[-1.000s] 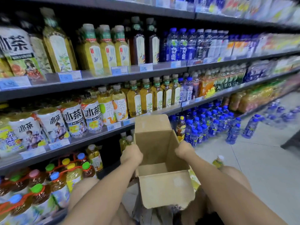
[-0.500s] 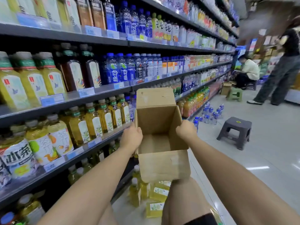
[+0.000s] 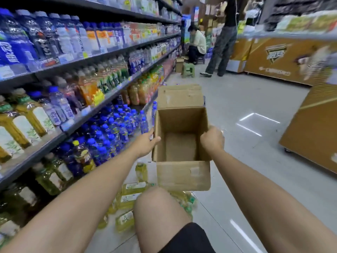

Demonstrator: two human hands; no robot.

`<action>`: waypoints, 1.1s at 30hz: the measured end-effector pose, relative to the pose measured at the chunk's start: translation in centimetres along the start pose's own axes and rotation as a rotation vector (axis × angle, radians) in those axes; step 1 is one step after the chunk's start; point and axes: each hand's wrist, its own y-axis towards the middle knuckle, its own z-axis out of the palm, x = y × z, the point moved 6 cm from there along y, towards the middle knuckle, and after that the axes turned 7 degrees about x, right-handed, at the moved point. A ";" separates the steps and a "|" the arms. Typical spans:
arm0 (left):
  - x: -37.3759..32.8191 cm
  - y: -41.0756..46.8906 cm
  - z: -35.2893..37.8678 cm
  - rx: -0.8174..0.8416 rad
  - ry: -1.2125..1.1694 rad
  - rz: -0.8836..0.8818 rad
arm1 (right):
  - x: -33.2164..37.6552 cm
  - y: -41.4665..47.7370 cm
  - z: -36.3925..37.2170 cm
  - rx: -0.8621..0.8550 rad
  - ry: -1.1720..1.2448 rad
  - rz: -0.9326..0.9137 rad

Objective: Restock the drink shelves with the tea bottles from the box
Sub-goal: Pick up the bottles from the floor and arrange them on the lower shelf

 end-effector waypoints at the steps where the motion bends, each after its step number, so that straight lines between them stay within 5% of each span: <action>1: -0.5 0.8 1.3 0.040 -0.013 0.018 | -1.8 0.4 -0.3 -0.021 -0.004 0.030; 10: -5.3 8.9 15.7 0.399 -0.070 0.162 | -17.9 3.7 -2.0 -0.124 -0.051 0.317; 17: -4.6 10.9 25.2 0.708 0.267 0.304 | -29.0 3.3 -0.2 -0.049 -0.072 0.584; 24: -7.2 11.4 29.2 0.748 0.555 0.455 | -34.6 0.9 3.7 0.110 -0.038 0.743; 33: -8.2 10.2 30.0 0.772 0.621 0.463 | -36.4 -0.6 4.4 0.219 -0.174 0.679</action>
